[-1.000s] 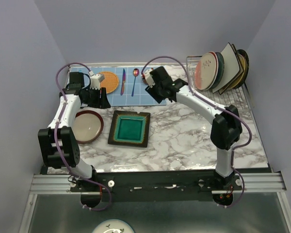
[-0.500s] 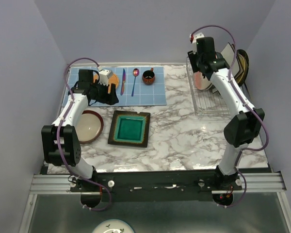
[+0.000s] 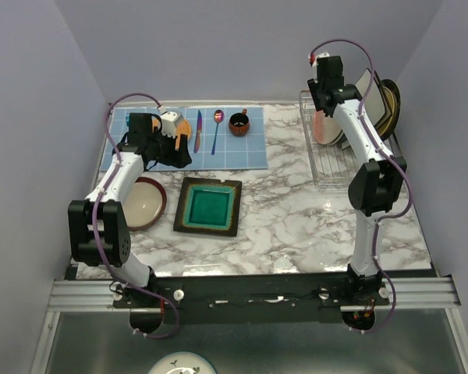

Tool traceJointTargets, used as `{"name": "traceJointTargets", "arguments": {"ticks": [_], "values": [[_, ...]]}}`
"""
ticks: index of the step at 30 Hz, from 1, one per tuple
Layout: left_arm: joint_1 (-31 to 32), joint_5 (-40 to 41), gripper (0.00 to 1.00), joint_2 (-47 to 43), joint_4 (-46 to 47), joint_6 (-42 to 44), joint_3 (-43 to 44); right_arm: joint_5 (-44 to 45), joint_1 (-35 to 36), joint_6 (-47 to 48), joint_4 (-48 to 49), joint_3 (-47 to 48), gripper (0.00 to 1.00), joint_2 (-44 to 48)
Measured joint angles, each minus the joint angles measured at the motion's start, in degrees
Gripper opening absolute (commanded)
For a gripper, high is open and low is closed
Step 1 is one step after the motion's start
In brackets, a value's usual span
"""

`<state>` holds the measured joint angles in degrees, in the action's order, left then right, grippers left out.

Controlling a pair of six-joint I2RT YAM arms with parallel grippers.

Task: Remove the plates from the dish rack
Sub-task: Unload the plate from the dish rack.

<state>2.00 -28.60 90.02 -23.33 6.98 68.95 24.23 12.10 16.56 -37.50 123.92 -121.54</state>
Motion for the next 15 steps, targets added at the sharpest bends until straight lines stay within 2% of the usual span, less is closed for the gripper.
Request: {"name": "traceJointTargets", "arguments": {"ticks": [15], "values": [[0.0, 1.9, 0.81, -0.3, 4.8, -0.2, -1.9, 0.5, -2.8, 0.7, -0.4, 0.0, 0.56, -1.6]]}}
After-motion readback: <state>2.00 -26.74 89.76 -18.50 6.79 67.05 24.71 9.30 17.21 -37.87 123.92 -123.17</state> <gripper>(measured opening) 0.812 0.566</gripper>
